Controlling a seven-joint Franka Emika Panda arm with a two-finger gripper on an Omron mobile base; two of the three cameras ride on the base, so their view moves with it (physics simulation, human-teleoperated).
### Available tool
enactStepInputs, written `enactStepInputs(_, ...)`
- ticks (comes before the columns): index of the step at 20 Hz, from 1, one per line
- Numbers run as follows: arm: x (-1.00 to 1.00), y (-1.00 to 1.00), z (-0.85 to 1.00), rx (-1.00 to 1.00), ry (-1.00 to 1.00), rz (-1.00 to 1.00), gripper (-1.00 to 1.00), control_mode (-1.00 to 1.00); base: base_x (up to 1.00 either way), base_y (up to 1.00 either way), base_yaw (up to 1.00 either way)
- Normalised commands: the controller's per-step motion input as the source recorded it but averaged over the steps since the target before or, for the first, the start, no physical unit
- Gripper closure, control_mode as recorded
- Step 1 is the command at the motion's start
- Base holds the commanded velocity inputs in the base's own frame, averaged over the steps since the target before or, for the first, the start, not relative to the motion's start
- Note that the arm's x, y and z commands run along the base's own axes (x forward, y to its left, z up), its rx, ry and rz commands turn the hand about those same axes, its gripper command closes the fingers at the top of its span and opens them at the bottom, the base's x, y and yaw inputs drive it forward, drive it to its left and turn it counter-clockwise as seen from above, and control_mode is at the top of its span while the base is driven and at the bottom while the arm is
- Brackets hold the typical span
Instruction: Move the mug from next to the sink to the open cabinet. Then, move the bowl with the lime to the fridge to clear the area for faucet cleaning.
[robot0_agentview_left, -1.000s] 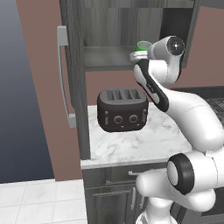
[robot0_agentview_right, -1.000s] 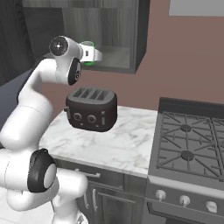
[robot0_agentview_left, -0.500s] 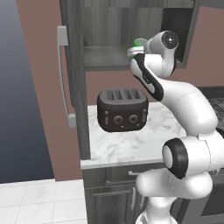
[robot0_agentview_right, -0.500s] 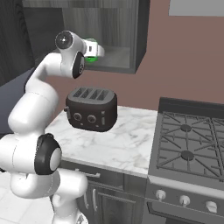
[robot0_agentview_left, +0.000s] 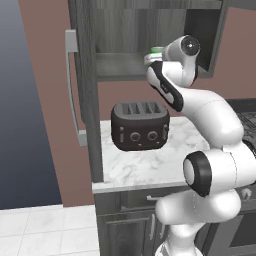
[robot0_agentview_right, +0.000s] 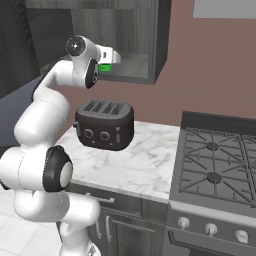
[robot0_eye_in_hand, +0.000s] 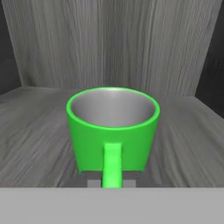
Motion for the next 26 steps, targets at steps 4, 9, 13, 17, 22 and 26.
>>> enactStepInputs(4, 0.52, 0.0, 0.0, -0.02, -0.01, 0.0, 1.0, -1.0, 0.0, 0.0, 0.0)
enactStepInputs(9, 0.37, 0.0, -0.02, -0.02, 0.0, 0.0, -1.0, -1.0, 0.0, 0.0, 0.0)
enactStepInputs(13, -0.03, 0.0, 0.0, 0.0, 0.0, 0.0, -1.0, -1.0, 0.0, 0.0, 0.0)
enactStepInputs(17, -0.57, 0.0, 0.0, 0.0, -0.07, 0.0, -1.0, -1.0, 0.0, 0.0, 0.0)
enactStepInputs(22, -0.86, 0.0, -0.02, 0.0, -0.09, 0.0, -1.0, -1.0, 0.0, 0.0, 0.0)
enactStepInputs(26, -1.0, 0.0, -0.44, 0.0, -0.15, 0.0, -1.0, -1.0, 0.0, 0.0, 0.0)
